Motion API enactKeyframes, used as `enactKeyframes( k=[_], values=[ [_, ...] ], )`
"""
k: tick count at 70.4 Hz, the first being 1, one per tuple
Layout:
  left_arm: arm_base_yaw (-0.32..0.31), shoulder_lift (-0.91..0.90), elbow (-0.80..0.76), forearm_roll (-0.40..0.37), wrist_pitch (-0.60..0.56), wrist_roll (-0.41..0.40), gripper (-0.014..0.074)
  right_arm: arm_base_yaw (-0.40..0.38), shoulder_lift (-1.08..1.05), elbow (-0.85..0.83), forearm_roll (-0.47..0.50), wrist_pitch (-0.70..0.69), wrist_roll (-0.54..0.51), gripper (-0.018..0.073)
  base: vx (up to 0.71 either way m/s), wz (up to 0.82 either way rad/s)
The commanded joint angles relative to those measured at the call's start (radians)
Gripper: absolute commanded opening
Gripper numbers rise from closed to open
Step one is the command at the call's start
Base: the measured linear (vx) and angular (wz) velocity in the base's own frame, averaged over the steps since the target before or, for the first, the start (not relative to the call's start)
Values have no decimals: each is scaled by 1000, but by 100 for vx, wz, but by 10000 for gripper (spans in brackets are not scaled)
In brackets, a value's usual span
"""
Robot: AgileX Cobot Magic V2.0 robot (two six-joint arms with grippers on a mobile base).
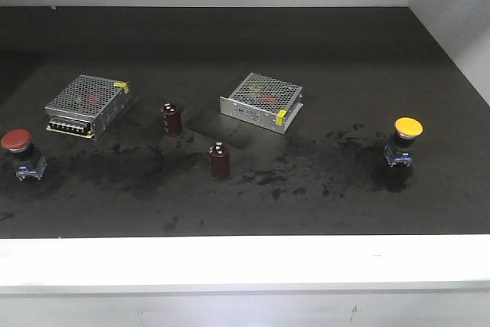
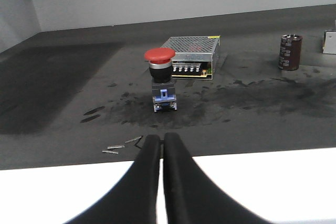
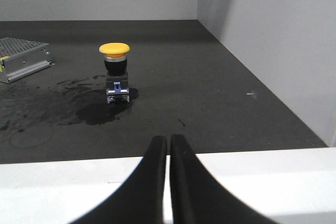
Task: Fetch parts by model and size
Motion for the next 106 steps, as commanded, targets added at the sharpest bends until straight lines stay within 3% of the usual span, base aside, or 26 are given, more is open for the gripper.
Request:
enactKeyframes(
  k=[1, 15, 28, 36, 39, 56, 71, 84, 95, 106],
  values=[
    [1, -12, -3, 1, -79, -3, -7, -7, -10, 4, -17, -78, -5, -5, 0, 0],
    [1, -12, -3, -16, -153, -7, -7, -7, -10, 4, -1, -112, -5, -5, 0, 0],
    [1, -12, -3, -34, -466, -14, -7, -7, -10, 2, -7, -269, -5, -5, 0, 0],
    [1, -11, -15, -34, -651, -73, -7, -7, -10, -6, -5, -444, -5, -5, 0, 0],
    [1, -9, -29, -34, -660, -94, -7, -7, -10, -23, -5, -483, -5, -5, 0, 0],
    [1, 89, -318, -33, -408, -123, -7, -7, 97, -268, -2, -395, -5, -5, 0, 0],
    [1, 297, -644, -33, -168, -116, -6, -7, 337, -525, -5, -387, -5, -5, 0, 0],
    [1, 492, -831, -33, 64, -116, 0, -7, 559, -694, -5, -317, -5, -5, 0, 0],
    [1, 623, -867, -33, 107, -116, 29, -7, 694, -733, -2, -275, -5, -2, 0, 0],
    [1, 702, -867, -33, 131, -115, 120, -7, 773, -732, 0, -244, -1, 29, 0, 0]
  ],
)
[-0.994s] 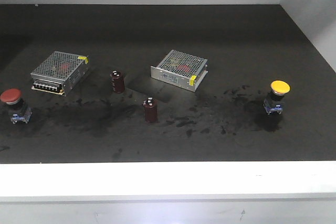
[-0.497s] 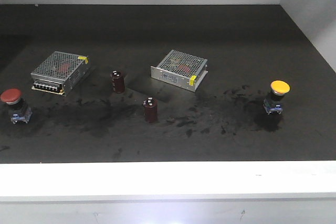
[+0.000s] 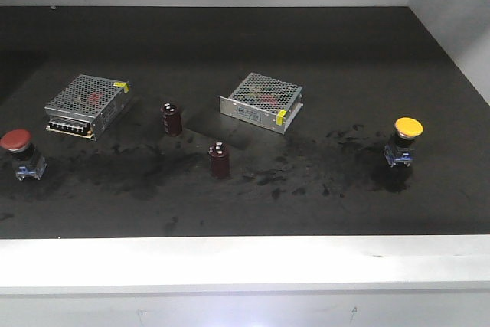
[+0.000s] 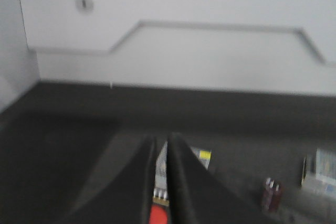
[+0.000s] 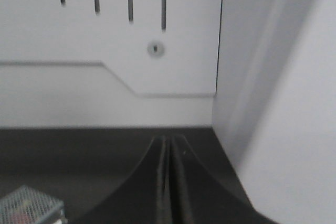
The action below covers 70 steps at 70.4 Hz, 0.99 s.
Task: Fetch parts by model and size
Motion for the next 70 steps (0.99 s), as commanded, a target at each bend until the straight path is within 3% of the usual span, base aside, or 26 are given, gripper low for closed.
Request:
enactKeyframes(
  k=[1, 14, 25, 32, 38, 57, 70],
  values=[
    [1, 45, -34, -5, -46, -3, 132, -7, 35, -35, -1, -44, -1, 32, 0, 0],
    [1, 75, -34, 2, 32, -3, 373, -7, 47, -35, 2, -9, -1, 194, 0, 0],
    [1, 84, -34, 17, 80, -3, 584, -7, 47, -35, 3, -5, 5, 474, 0, 0],
    [1, 84, -34, 29, 112, -3, 661, -7, 47, -35, 3, 2, 5, 631, 0, 0],
    [1, 84, -34, 29, 140, -3, 670, -7, 47, -35, 7, 20, 5, 729, 0, 0],
    [1, 102, -35, 51, 185, -3, 640, -7, 47, -35, 50, 89, 3, 713, 0, 0],
    [1, 209, -65, 19, 304, 7, 627, -7, 47, -35, 50, 90, 3, 685, 0, 0]
  ],
)
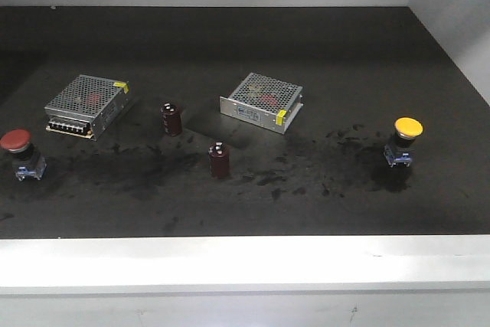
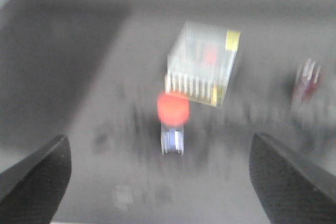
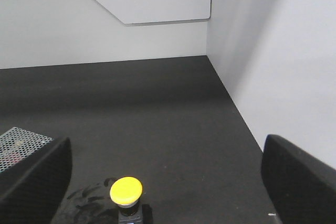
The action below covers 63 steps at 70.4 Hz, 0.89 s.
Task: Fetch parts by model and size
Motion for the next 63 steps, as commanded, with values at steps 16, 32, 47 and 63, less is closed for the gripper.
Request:
enactKeyframes(
  k=[16, 32, 47, 63],
  values=[
    [1, 294, -227, -37, 144, 24, 620, -7, -3, -35, -2, -68, 0, 661, 0, 0],
    [1, 525, -466, -93, 319, 33, 605, -7, -3, -35, -2, -68, 0, 649, 0, 0],
    [1, 710, -664, -93, 473, 57, 588, -7, -3, -35, -2, -68, 0, 638, 0, 0],
    [1, 863, -811, -93, 563, 73, 586, -7, -3, -35, -2, -71, 0, 629, 0, 0]
  ],
)
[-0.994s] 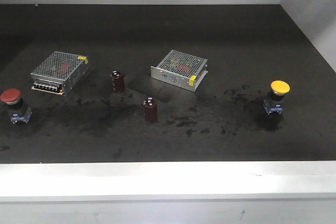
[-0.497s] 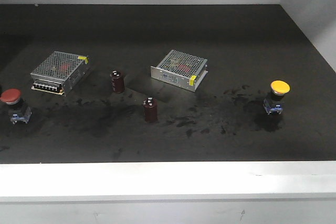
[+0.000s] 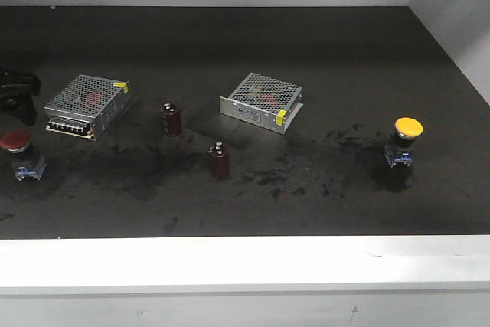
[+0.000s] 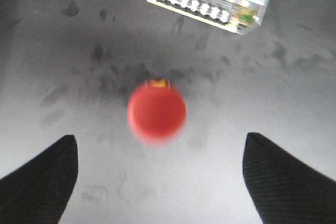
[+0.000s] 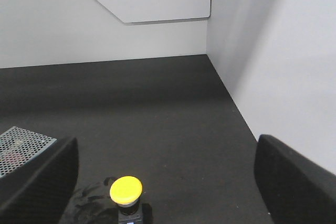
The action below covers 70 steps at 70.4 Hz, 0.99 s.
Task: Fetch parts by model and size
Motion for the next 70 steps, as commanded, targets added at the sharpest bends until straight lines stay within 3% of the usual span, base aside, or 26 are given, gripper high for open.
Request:
enactKeyframes(
  k=[1, 33, 70],
  values=[
    [1, 16, -78, -8, 16, 16, 586, -7, -3, -35, -3, -74, 0, 627, 0, 0],
    [1, 199, -105, -2, 26, 45, 586, -7, -3, -35, -6, -78, -1, 592, 0, 0],
    [1, 240, -105, -2, 30, 45, 563, -7, -3, -35, -7, -101, -1, 592, 0, 0]
  ],
)
